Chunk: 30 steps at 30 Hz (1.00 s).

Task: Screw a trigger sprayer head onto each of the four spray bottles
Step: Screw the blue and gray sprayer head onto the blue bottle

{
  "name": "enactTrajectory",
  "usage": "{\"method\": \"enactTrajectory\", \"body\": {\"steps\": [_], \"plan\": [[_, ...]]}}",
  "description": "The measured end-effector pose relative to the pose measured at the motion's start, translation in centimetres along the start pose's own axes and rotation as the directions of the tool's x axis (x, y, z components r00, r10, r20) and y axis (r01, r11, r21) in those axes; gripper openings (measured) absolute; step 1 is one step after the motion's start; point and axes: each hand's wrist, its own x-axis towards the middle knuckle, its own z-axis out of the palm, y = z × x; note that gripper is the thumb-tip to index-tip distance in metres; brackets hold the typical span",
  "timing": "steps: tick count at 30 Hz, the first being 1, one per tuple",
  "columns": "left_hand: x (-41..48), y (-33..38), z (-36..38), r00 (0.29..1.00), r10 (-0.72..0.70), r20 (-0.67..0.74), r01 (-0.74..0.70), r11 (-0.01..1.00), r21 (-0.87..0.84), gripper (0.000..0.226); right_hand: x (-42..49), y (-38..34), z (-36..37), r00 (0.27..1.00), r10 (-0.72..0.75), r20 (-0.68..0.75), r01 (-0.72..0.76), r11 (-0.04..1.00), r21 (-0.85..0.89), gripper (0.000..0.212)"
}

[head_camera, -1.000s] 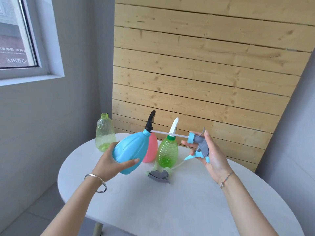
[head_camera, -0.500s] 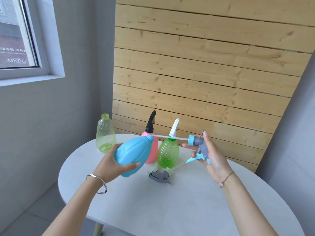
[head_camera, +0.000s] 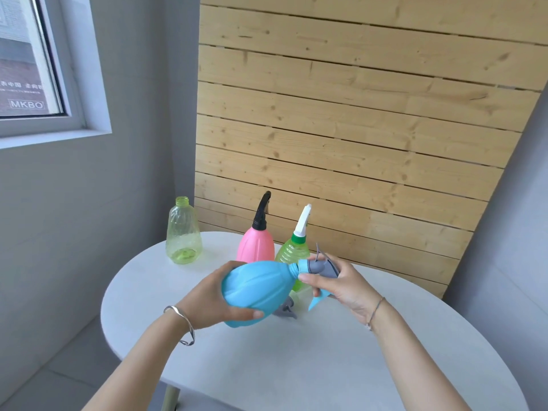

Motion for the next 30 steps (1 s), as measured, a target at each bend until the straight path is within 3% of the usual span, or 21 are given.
{"method": "enactTrajectory", "body": {"steps": [7,12,15,17,20,22,25,30], "plan": [[-0.1,0.7,-0.6,0.992,-0.028,0.124,0.052,0.979,-0.198,0.075,0.1,-0.6,0.8,0.988,-0.153,0.022,0.154,0.987,-0.041,0.025],[-0.1,1.0,-0.3,0.990,-0.127,-0.066,0.096,0.931,-0.353,0.098,0.1,-0.8,0.2,0.987,-0.154,0.055,0.158,0.983,-0.090,0.020],[-0.2,1.4,0.8,0.965,-0.235,-0.113,0.128,0.805,-0.580,0.106,0.2,-0.7,0.1,0.985,-0.164,0.046,0.167,0.984,-0.069,0.017],[0.0,1.8,1.4,0.953,-0.294,-0.076,0.159,0.697,-0.699,0.085,0.3,-0.6,0.0,0.985,-0.164,0.056,0.167,0.984,-0.066,0.018],[0.3,2.0,1.7,0.949,-0.315,-0.010,0.217,0.675,-0.705,0.064,0.2,-0.7,-0.1,0.985,-0.153,0.075,0.159,0.984,-0.079,0.020],[0.4,2.0,1.7,0.939,-0.343,0.007,0.247,0.662,-0.708,0.066,0.2,-0.7,0.0,0.986,-0.148,0.076,0.155,0.983,-0.096,0.020],[0.2,2.0,1.6,0.965,-0.263,0.005,0.191,0.688,-0.700,0.064,0.2,-0.9,-0.3,0.989,-0.136,0.067,0.141,0.987,-0.081,0.013],[0.0,1.9,1.3,0.968,-0.248,0.035,0.211,0.731,-0.649,0.083,0.2,-0.6,-0.4,0.995,-0.088,0.052,0.090,0.995,-0.049,0.019]]}}
